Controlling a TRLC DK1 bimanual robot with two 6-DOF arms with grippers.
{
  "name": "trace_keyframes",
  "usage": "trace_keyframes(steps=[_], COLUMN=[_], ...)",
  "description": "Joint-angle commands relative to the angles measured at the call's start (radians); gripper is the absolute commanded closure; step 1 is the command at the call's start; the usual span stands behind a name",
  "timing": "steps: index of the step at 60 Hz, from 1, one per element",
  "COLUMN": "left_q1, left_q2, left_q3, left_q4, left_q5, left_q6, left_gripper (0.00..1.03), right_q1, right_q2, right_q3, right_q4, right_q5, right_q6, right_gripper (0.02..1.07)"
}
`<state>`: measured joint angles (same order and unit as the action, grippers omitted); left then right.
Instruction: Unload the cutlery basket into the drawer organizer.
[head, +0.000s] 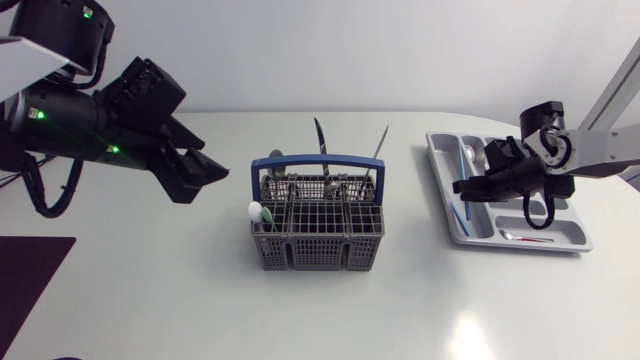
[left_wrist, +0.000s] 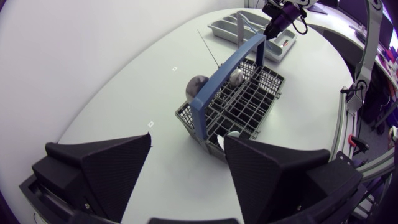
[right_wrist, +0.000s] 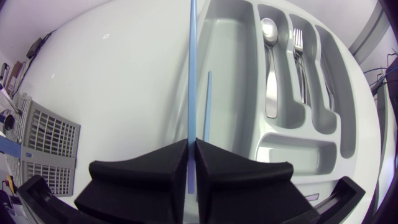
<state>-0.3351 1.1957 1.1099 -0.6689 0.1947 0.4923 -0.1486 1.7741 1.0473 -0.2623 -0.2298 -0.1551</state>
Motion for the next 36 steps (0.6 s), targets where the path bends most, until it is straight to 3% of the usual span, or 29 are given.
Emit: trace_keyframes(steps=[1,4,7,14,19,24,36], left_q1=[-0.004,-0.015,-0.016,-0.012,-0.004,0.016,0.018], left_q2=[-0.008,0.002,0.012,0.038,0.067,0.113,0.186], left_q3=[-0.028,-0.032,-0.033,-0.035,-0.038,-0.041,-0.038], left_q4=[-0.024,-0.043,-0.057,-0.089,-0.089,-0.086,-0.074], left_q5=[-0.005,0.006,0.017,0.098,0.134,0.178,0.203], left_q6=[-0.07,-0.103,-0.129,-0.17,-0.202,-0.23,-0.274], left_gripper=[0.09,0.09,0.09,0.09,0.09,0.09,0.12], right_q1=[0.012,0.018,0.024,0.041,0.052,0.07,0.115], right_q2=[0.054,0.067,0.068,0.045,0.01,-0.045,-0.179], right_q3=[0.031,0.039,0.043,0.04,0.028,-0.003,-0.067], right_q4=[-0.022,-0.032,-0.043,-0.06,-0.068,-0.068,-0.071], right_q5=[0.014,0.015,0.017,0.024,0.033,0.053,0.084], right_q6=[0.032,0.034,0.035,0.037,0.037,0.035,0.037], right_gripper=[1.01,1.0,0.91,0.49,0.33,0.25,0.24])
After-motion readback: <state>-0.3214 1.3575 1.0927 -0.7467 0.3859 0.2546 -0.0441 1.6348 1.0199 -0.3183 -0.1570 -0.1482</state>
